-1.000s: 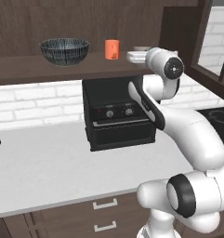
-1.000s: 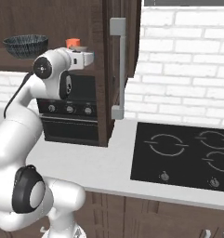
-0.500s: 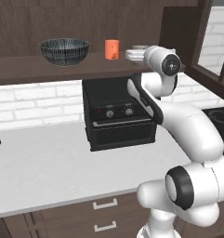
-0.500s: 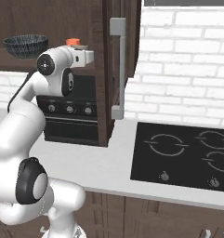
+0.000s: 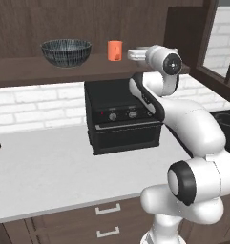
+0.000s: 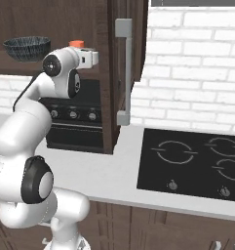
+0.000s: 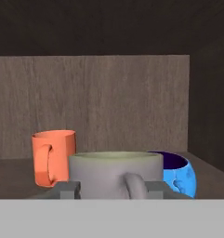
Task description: Gather all objects into one cabinet and sort the glasses and bowls to opposite sides.
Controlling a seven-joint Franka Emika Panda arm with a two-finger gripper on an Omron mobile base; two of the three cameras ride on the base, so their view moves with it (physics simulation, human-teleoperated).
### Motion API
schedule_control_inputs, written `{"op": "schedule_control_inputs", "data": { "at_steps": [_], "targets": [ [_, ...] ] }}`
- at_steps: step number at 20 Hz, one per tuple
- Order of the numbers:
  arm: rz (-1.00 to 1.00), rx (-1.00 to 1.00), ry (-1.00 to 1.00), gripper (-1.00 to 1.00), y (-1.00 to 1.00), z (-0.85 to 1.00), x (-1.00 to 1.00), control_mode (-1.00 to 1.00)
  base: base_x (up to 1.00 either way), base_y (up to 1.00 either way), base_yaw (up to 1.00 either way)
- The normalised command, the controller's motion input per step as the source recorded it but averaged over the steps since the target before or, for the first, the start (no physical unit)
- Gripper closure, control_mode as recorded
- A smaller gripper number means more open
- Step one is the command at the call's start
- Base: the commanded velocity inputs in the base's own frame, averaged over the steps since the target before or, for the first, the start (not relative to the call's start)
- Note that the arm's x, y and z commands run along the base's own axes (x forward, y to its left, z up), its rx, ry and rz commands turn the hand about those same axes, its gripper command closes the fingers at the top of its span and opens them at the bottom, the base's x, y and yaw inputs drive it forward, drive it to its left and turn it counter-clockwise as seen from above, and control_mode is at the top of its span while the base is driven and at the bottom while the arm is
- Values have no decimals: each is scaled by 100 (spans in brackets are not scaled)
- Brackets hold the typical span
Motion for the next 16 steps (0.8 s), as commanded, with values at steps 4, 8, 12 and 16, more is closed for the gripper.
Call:
{"op": "schedule_control_inputs", "data": {
  "at_steps": [4, 8, 12, 16],
  "targets": [
    [0, 0, 0, -100, 0, 0, 0, -100, 0, 0, 0],
    [0, 0, 0, -100, 0, 0, 0, -100, 0, 0, 0],
    [0, 0, 0, -100, 0, 0, -16, -100, 0, 0, 0],
    [0, 0, 0, -100, -4, 0, -36, -100, 0, 0, 0]
  ]
}}
